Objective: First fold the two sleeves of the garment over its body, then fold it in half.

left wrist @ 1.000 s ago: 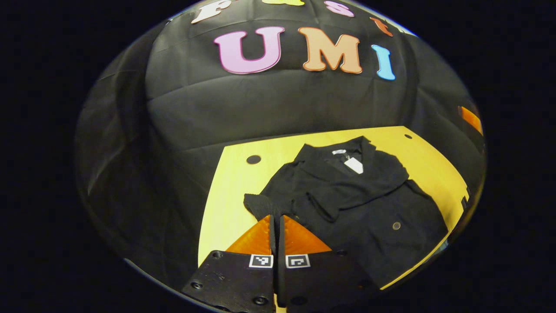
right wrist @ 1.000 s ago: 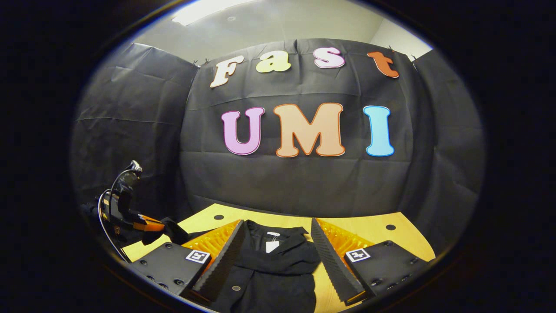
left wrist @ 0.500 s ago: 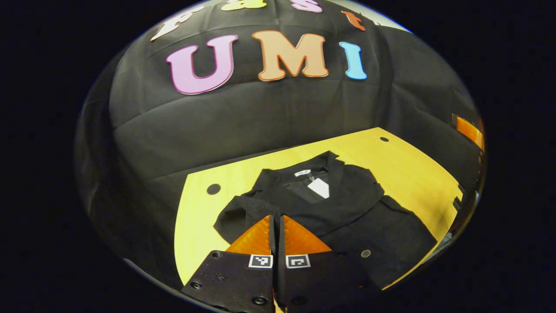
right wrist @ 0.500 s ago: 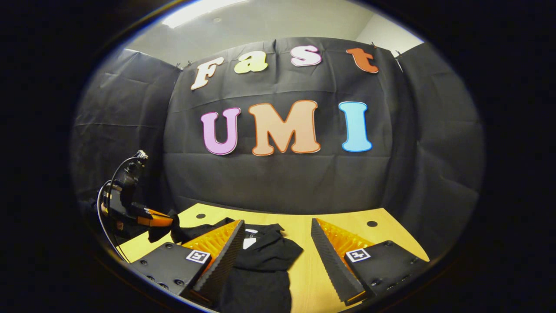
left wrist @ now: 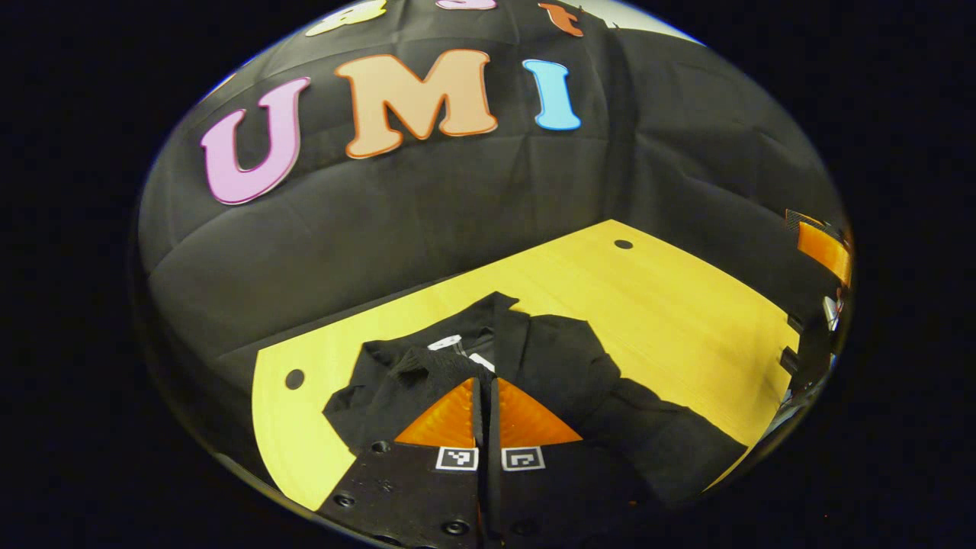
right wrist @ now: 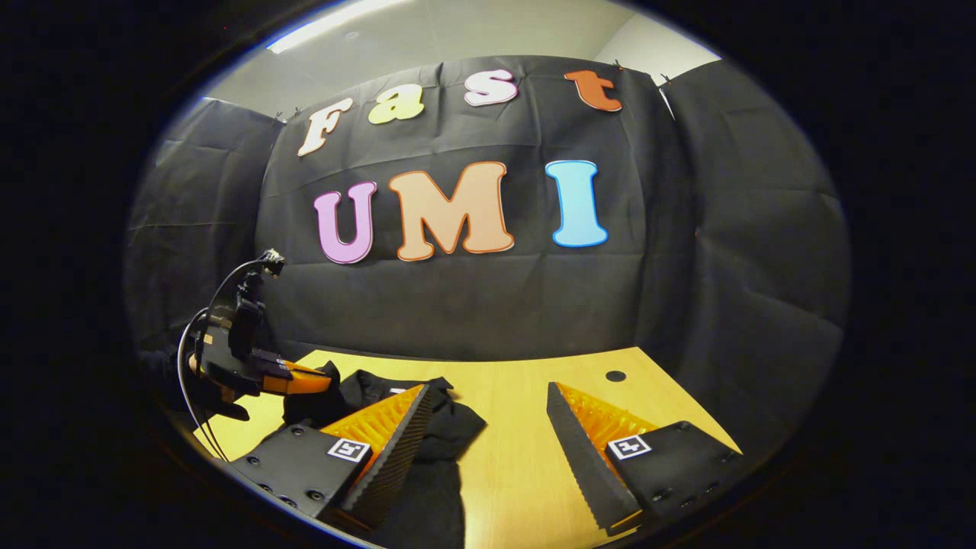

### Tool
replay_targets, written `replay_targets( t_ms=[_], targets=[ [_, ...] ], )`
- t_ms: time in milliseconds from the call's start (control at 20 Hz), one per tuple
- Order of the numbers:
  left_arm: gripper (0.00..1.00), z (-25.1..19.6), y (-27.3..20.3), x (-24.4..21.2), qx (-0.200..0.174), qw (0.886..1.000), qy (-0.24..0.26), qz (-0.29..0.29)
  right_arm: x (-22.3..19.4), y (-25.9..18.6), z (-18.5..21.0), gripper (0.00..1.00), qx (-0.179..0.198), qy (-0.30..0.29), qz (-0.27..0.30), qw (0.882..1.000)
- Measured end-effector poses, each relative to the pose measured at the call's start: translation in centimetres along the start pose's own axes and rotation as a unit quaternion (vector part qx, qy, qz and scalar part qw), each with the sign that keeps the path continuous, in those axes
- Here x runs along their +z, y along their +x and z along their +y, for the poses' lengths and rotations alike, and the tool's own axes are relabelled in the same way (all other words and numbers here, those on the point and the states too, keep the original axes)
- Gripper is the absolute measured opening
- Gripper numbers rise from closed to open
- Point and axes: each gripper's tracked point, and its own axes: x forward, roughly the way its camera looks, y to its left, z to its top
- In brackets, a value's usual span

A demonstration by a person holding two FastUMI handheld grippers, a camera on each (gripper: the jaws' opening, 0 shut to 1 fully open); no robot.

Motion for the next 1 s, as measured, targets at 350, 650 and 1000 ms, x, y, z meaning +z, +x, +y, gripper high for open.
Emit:
replay_targets(
  t_ms=[350, 650, 1000],
  targets=[
    [0.0, -3.9, 5.7, -0.1, -0.008, 0.999, 0.022, 0.034, -1.9, 0.8, -3.4, 0.97, -0.005, 0.004, 0.028, 1.0],
    [0.67, -3.8, 7.2, 2.6, 0.066, 0.997, 0.021, -0.023, -2.8, 1.9, -5.2, 0.97, -0.012, 0.008, 0.037, 0.999],
    [0.94, -2.0, 3.3, 6.4, 0.104, 0.99, -0.007, -0.094, -2.9, 1.9, -5.4, 0.96, 0.019, 0.016, 0.041, 0.999]
  ],
)
